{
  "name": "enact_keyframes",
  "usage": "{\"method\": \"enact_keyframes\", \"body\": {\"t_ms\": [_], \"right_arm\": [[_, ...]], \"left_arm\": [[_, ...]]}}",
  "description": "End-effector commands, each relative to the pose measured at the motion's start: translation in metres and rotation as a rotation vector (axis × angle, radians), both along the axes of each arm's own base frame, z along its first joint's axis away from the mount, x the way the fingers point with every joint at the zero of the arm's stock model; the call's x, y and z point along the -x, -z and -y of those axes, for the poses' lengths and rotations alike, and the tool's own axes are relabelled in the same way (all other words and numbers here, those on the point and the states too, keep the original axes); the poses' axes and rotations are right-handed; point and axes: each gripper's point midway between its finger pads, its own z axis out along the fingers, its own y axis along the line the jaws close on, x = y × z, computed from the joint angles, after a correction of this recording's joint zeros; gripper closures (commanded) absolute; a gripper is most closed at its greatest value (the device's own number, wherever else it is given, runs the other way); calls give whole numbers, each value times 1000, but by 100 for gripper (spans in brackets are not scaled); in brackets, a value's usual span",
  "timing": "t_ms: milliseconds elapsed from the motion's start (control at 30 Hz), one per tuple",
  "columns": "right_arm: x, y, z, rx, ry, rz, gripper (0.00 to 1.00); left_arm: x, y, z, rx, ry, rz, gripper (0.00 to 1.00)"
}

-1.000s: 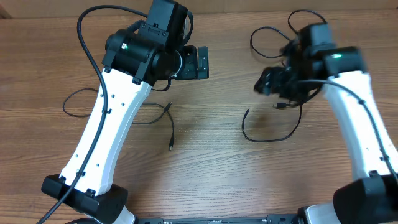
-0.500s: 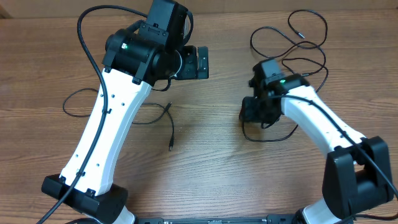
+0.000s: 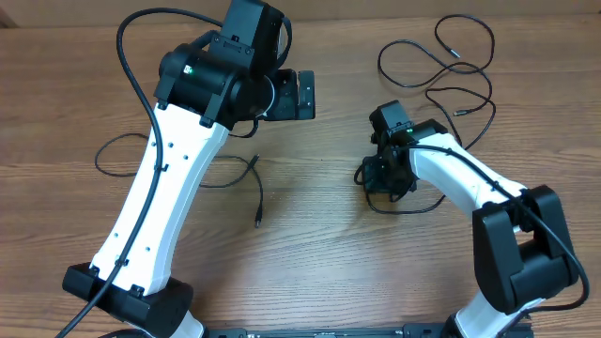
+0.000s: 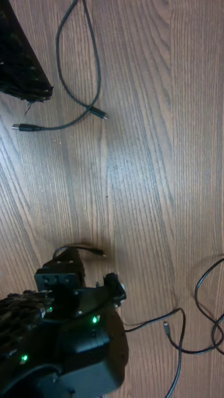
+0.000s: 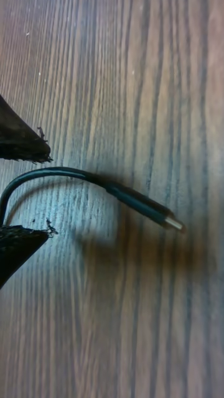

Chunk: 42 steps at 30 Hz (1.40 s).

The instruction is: Untangle cables

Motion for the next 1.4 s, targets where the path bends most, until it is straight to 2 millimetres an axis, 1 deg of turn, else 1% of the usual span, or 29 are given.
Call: {"method": "enact_keyframes", "body": {"t_ms": [0, 133, 200, 233, 267, 367, 500, 600, 667, 833, 867, 933, 1000, 1067, 1133, 1267, 1367], "right_arm": [[12, 11, -14, -47, -32, -31, 65], [12, 16, -19, -23, -60, -1, 65], [10, 18, -16, 5, -44, 13, 70], [8, 19, -13, 28, -17, 21, 75], [7, 19, -9, 46, 5, 28, 82], [3, 21, -8, 57, 21, 43, 96], [-2, 17, -11, 41, 66, 50, 96], [-11, 0, -25, -27, 65, 51, 96], [-21, -24, -38, -86, 62, 61, 96], [-52, -92, -49, -135, 127, 137, 96], [-64, -116, -46, -138, 176, 170, 96], [-79, -144, -35, -131, 255, 221, 96], [-92, -163, -20, -111, 315, 269, 96], [-103, -174, -2, -86, 356, 309, 96], [-110, -175, 19, -56, 404, 326, 96], [-113, -165, 79, 54, 550, 318, 96], [-112, -155, 109, 77, 622, 295, 96]], "left_arm": [[-4, -2, 0, 2, -10, 11, 0], [-5, -3, 1, 3, -9, 14, 0], [-4, -2, 0, 2, -9, 11, 0], [-4, -2, 0, 1, -9, 10, 1], [-4, -2, 0, 1, -9, 8, 1], [-3, -2, 0, 0, -9, 7, 1], [-3, -2, 0, 0, -9, 7, 0], [-4, -2, 0, 2, -9, 10, 0], [-5, -2, 0, 3, -9, 13, 1], [-5, -3, 0, 3, -10, 14, 0], [-5, -3, 1, 3, -10, 14, 1], [-5, -3, 0, 3, -10, 13, 0], [-5, -2, 0, 3, -10, 13, 0], [-5, -2, 0, 3, -10, 13, 0], [-4, -2, 0, 2, -10, 12, 0], [-5, -2, 0, 2, -10, 13, 0], [-5, -3, 0, 2, -10, 14, 0]]}}
